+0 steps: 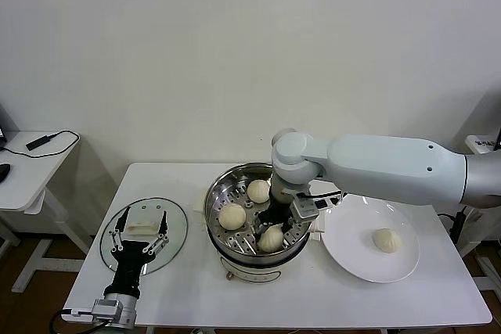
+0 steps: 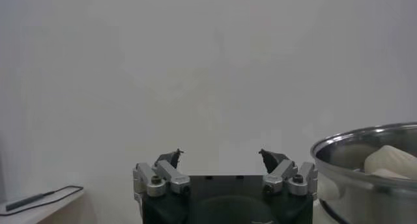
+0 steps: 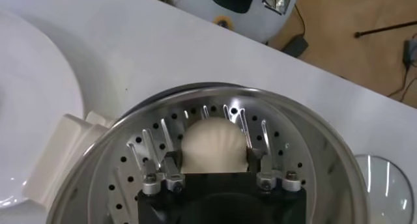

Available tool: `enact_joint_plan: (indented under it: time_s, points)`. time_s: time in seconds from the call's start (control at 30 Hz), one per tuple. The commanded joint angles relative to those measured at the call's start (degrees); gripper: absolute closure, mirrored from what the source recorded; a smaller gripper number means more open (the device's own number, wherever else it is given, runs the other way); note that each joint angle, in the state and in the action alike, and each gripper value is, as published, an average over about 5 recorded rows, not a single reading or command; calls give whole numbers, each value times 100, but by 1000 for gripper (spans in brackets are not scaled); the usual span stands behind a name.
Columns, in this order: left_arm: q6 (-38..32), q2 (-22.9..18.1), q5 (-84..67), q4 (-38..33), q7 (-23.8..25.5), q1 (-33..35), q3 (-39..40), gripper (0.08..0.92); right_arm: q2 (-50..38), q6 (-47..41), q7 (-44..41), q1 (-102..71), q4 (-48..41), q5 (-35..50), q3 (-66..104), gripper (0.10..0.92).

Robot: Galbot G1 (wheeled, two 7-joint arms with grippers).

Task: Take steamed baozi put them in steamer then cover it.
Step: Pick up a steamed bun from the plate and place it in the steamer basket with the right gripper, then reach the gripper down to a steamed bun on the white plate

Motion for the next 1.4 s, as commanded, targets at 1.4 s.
enact_joint_plan:
  time_s: [1.4]
  points:
    - [74, -12, 33, -48, -16, -65, 103, 177, -2774, -4170, -297, -1731, -3169, 2928, 587, 203]
